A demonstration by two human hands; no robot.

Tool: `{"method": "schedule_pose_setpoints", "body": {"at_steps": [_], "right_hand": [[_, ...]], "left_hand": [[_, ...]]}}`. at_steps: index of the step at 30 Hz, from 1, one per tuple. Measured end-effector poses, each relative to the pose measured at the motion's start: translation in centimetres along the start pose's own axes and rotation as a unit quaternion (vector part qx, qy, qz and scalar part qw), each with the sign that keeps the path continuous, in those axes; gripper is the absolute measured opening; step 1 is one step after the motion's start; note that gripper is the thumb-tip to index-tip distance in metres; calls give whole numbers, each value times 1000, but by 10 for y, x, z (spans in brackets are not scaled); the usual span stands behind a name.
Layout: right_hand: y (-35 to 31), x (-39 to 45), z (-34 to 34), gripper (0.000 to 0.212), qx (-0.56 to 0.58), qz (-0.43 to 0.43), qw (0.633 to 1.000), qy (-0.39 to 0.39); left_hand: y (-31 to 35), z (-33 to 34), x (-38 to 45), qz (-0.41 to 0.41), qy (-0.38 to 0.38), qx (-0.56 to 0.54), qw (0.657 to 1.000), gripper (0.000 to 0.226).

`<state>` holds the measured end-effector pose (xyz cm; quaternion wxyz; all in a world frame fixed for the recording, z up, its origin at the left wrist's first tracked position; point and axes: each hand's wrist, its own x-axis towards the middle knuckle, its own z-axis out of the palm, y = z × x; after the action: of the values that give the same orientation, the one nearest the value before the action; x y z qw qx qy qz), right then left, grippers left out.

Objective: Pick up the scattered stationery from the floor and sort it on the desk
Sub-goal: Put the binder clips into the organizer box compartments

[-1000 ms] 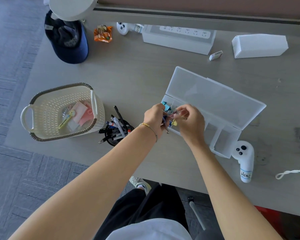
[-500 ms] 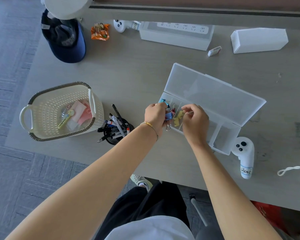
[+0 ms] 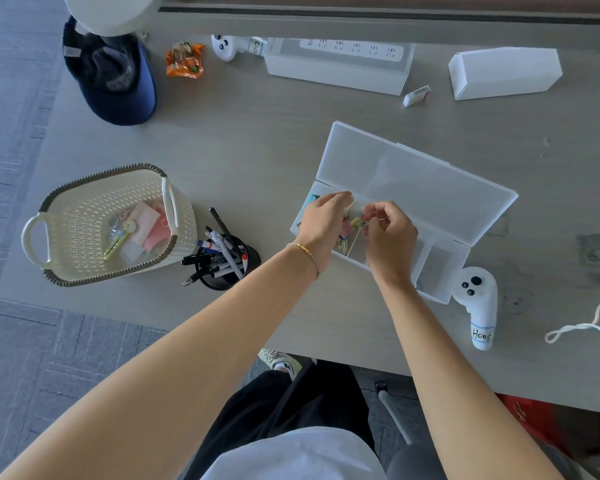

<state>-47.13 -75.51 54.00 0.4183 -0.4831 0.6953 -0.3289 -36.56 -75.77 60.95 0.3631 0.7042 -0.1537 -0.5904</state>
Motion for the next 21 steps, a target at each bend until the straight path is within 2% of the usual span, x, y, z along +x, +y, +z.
{"method": "schedule_pose_setpoints", "body": {"at_steps": [5,9,11,14,18,21], "right_hand": [[-2,-1,-2,34,11,0,1000,-4],[-6,-4,-4,24,-3,-34,999,-15],[-5,-5,-5,24,-25,-66,997,-21],[-2,-2,-5,32,-64,-99,992,-33],[-3,-1,-6,27,-87,-107,990,-27],[-4,1,-8,20,-128,-97,987,-31]], "left_hand": [[-4,1,-2,34,16,70,997,29],[-7,-2,-1,45,65,174,982,25],[-9,-5,-2,61,71,267,959,24],[-13,-9,-5,92,53,411,906,28],[-21,-11,-5,131,42,468,873,32],[-27,-12,-4,150,19,474,867,30]]}}
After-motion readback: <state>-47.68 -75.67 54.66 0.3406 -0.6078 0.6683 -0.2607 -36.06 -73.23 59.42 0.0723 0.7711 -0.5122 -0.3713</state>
